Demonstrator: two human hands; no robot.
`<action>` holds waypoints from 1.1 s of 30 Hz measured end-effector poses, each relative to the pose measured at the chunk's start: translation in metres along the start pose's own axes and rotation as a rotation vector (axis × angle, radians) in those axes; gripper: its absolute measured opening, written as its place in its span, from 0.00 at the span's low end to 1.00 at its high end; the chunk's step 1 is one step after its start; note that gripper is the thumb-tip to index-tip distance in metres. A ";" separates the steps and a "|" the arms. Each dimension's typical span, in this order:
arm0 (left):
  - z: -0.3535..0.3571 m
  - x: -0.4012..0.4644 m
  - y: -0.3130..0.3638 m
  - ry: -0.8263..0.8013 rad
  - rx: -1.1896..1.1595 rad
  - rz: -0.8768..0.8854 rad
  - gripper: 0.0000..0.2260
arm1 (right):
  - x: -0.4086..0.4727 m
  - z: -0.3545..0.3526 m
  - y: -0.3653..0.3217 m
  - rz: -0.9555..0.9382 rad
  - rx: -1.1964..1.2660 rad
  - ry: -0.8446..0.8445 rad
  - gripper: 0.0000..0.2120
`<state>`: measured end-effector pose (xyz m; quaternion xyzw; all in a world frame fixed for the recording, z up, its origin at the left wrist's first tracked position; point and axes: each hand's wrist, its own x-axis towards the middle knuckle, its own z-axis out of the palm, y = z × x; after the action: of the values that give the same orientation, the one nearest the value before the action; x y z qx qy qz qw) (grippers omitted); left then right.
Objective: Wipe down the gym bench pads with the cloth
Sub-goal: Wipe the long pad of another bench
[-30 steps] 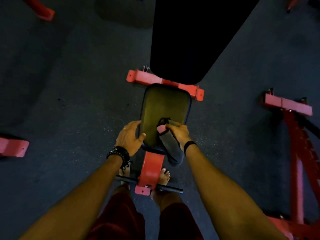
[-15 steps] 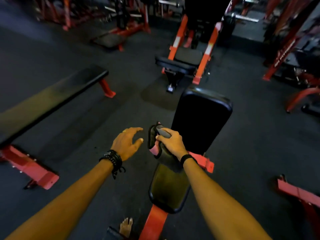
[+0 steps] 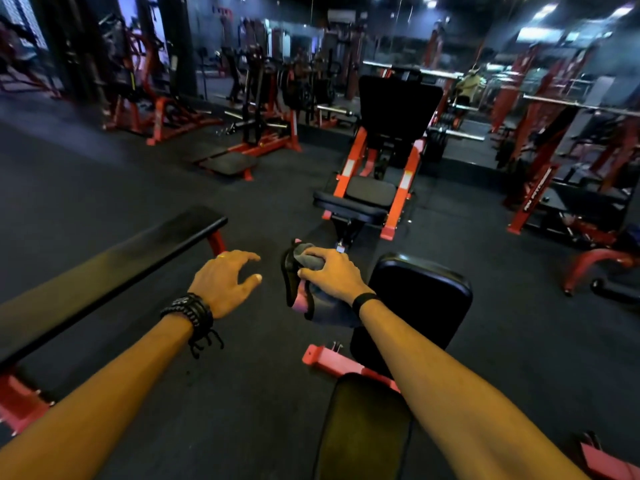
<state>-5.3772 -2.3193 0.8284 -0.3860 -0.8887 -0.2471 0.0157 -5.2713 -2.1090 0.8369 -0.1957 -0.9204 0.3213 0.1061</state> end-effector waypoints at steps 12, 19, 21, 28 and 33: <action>-0.106 0.000 -0.159 0.022 0.055 -0.066 0.18 | 0.065 0.092 -0.162 -0.139 -0.041 -0.038 0.16; -0.133 -0.047 -0.246 0.062 0.039 -0.216 0.19 | 0.099 0.160 -0.226 -0.297 -0.127 -0.147 0.17; -0.136 -0.062 -0.268 0.072 0.017 -0.293 0.20 | 0.110 0.181 -0.237 -0.336 -0.154 -0.189 0.18; -0.125 -0.085 -0.337 0.049 0.040 -0.488 0.19 | 0.151 0.254 -0.256 -0.449 -0.184 -0.302 0.20; -0.108 -0.051 -0.376 0.027 0.020 -0.573 0.20 | 0.205 0.295 -0.250 -0.544 -0.327 -0.355 0.18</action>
<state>-5.6197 -2.6209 0.7512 -0.1157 -0.9636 -0.2380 -0.0390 -5.6233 -2.3629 0.7821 0.1011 -0.9821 0.1591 -0.0064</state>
